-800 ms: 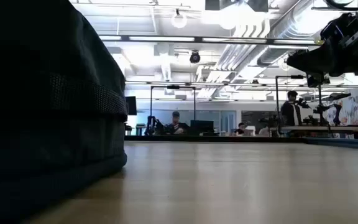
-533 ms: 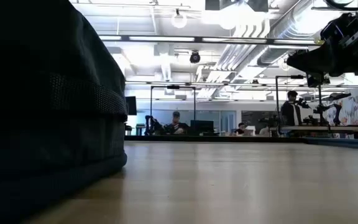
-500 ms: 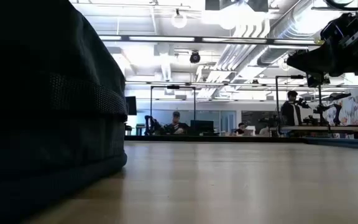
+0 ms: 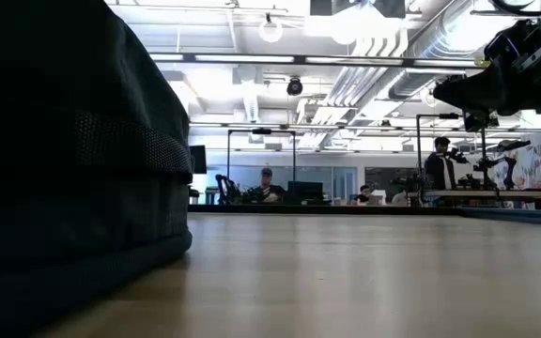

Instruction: Unpack backpack

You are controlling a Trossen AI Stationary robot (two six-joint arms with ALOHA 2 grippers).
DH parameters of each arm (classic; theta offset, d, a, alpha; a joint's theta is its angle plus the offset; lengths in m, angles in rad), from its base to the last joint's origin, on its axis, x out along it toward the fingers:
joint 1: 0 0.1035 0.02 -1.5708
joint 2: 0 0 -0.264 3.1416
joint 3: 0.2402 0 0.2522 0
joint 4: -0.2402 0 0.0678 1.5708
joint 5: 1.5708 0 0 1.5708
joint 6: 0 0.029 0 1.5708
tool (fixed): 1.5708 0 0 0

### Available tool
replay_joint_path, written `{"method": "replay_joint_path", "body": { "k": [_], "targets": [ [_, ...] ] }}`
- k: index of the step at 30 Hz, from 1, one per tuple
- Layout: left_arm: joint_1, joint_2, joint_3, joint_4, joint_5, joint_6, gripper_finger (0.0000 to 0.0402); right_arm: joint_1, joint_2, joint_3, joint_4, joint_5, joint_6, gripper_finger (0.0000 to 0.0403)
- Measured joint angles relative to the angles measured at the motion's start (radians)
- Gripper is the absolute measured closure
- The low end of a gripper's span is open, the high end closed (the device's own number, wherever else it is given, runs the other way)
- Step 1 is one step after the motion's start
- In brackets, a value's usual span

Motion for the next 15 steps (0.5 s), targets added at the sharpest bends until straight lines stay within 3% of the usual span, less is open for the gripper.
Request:
{"method": "replay_joint_path", "body": {
  "k": [12,15],
  "targets": [
    [0.000,0.000,0.000,0.000,0.000,0.000,0.0399,0.000,0.000,0.000,0.003,0.000,-0.007,0.0403],
    [0.000,0.000,0.000,0.000,0.000,0.000,0.0399,0.000,0.001,0.000,0.081,0.007,0.065,0.0403]
  ]
}}
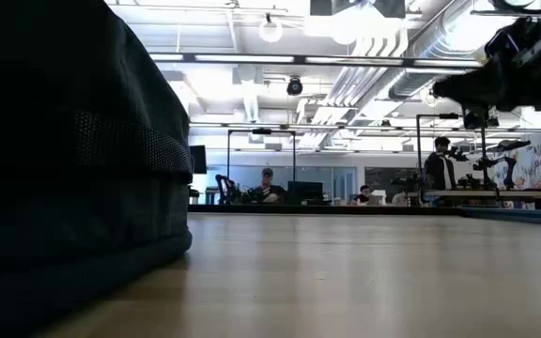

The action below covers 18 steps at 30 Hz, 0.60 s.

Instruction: Unpack backpack

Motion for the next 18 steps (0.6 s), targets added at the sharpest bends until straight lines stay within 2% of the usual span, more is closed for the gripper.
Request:
{"method": "replay_joint_path", "body": {
  "k": [2,4,6,9,12,15,18],
  "targets": [
    [0.000,0.000,0.000,0.000,0.000,0.000,0.0399,0.000,0.000,0.000,0.088,0.059,0.045,0.0403],
    [0.000,0.000,0.000,0.000,0.000,0.000,0.0399,0.000,0.000,0.000,0.191,0.117,0.160,0.0403],
    [0.000,0.000,0.000,0.000,0.000,0.000,0.0400,0.000,0.004,0.000,0.280,0.143,0.215,0.0403],
    [0.000,0.000,0.000,0.000,0.000,0.000,0.0399,0.000,0.028,0.003,0.352,0.082,0.163,0.0403],
    [0.000,0.000,0.000,0.000,0.000,0.000,0.0399,0.000,0.090,0.041,0.372,0.070,0.163,0.0403],
    [0.000,0.000,0.000,0.000,0.000,0.000,0.0399,0.000,0.188,0.121,0.380,0.028,0.156,0.0403],
    [0.000,0.000,0.000,0.000,0.000,0.000,0.0399,0.000,0.307,0.212,0.374,-0.064,0.137,0.0403]
  ]
}}
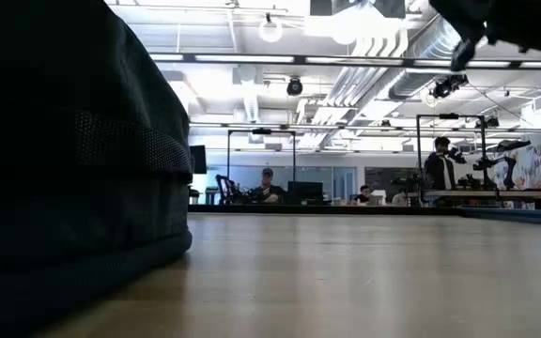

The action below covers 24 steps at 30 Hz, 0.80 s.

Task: Unpack backpack
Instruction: Open the blue backpack

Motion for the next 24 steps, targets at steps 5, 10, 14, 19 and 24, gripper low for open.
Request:
{"method": "replay_joint_path", "body": {
  "k": [5,10,14,19,24],
  "targets": [
    [0.000,0.000,0.000,0.000,0.000,-0.028,0.0399,0.002,0.204,0.158,0.004,-0.106,-0.018,0.0403],
    [0.000,0.000,0.000,0.000,0.000,-0.053,0.0399,0.042,0.395,0.280,-0.004,-0.131,-0.063,0.0403],
    [0.000,0.000,0.000,0.000,0.000,-0.053,0.0399,0.109,0.542,0.374,0.006,-0.130,-0.146,0.0403],
    [0.000,0.000,0.000,0.000,0.000,-0.053,0.0399,0.231,0.772,0.507,0.019,-0.130,-0.386,0.0403],
    [0.000,0.000,0.000,0.000,0.000,-0.053,0.0399,0.312,0.962,0.688,-0.182,-0.131,-0.640,0.0403]
  ]
}}
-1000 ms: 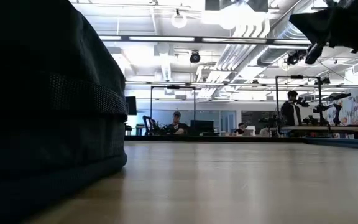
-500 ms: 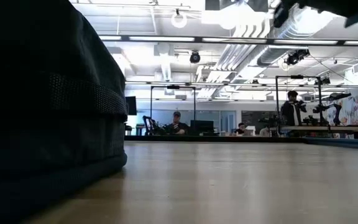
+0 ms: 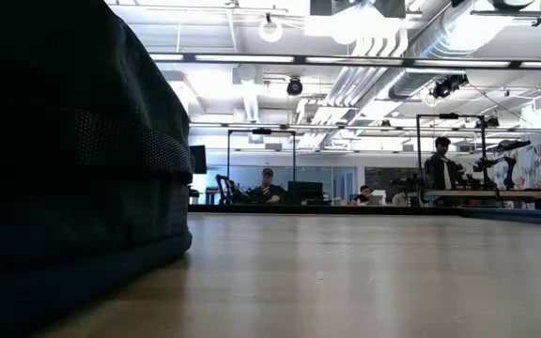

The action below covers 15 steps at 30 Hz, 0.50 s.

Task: Unpack backpack
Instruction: Open the blue backpack

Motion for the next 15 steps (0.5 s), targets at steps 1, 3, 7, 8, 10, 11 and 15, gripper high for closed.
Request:
{"method": "replay_joint_path", "body": {
  "k": [1,3,7,8,10,11,15],
  "targets": [
    [0.000,0.000,0.000,0.000,0.000,0.000,0.0399,0.008,0.032,0.038,-0.030,0.001,-0.060,0.0403],
    [0.000,0.000,0.000,0.000,0.000,0.000,0.0399,0.023,0.091,0.113,-0.079,0.007,-0.158,0.0403],
    [0.000,0.000,0.000,0.000,0.000,0.000,0.0399,0.034,0.188,0.241,-0.098,0.018,-0.125,0.0403],
    [0.000,0.000,0.000,0.000,0.000,0.000,0.0399,0.035,0.209,0.268,-0.091,0.016,-0.078,0.0403],
    [0.000,0.000,0.000,0.000,0.000,0.000,0.0399,0.035,0.249,0.311,-0.085,0.016,0.012,0.0403],
    [0.000,0.000,0.000,0.000,0.000,0.000,0.0399,0.035,0.273,0.327,-0.073,0.016,0.058,0.0403],
    [0.000,0.000,0.000,0.000,0.000,0.001,0.0399,0.037,0.365,0.392,-0.048,0.110,0.196,0.0403]
  ]
}}
